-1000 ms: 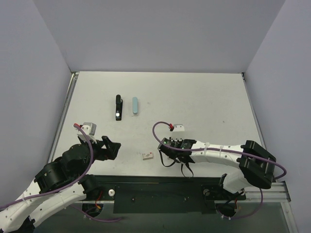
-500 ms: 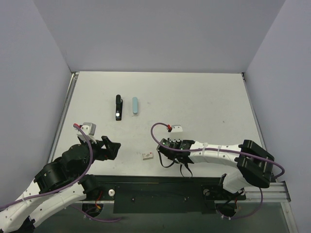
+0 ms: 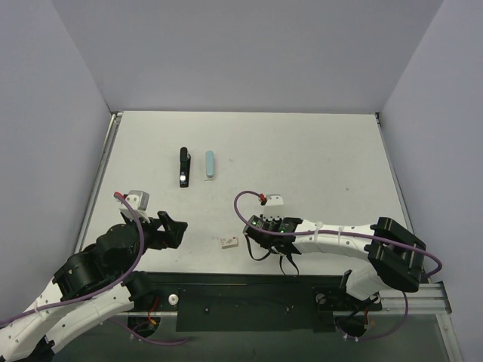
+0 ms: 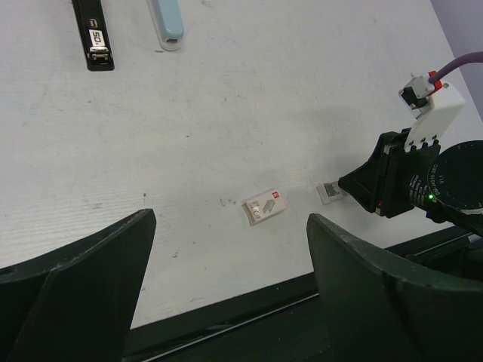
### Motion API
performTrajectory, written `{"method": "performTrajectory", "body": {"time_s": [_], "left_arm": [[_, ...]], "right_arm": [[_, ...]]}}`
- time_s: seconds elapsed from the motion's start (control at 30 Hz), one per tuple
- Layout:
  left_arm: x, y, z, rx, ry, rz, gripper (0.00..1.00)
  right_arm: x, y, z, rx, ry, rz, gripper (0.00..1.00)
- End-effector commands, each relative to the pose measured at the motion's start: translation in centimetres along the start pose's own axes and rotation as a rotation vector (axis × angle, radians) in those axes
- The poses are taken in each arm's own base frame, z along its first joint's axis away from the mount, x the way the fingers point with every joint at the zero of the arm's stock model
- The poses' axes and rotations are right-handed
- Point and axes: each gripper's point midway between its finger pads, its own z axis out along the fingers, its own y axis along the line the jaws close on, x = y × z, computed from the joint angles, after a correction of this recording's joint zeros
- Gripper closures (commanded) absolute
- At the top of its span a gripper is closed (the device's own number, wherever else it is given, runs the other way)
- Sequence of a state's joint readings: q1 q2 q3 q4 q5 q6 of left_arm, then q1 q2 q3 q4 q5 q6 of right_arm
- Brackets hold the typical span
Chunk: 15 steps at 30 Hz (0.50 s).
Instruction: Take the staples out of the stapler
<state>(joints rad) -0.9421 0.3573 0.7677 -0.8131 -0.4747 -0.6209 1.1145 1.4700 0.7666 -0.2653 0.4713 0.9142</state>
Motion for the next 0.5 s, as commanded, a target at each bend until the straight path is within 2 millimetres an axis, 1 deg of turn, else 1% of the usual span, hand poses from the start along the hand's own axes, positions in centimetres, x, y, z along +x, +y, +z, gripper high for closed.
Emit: {"method": "performTrajectory", "body": {"time_s": [0.0,0.17,0.47], "left_arm": [[-0.73,-0.38,-0.38,0.016,-0.017,-0.010,0.08],[-0.77,-0.36,-0.40,0.016,-0.019,-0.013,0.08],[-0.75,-0.36,-0.37,0.015,-0.018,-0.010,0.08]], "right_arm": [[0.10,-0.64,-0.10,0.024,-0.012,-0.014,0.91],[0.08,-0.84,-0.04,0.033,-0.017,-0.016,0.87],[0.14,-1.07,0.04,0.044,-0.018,-0.020,0.85]]}}
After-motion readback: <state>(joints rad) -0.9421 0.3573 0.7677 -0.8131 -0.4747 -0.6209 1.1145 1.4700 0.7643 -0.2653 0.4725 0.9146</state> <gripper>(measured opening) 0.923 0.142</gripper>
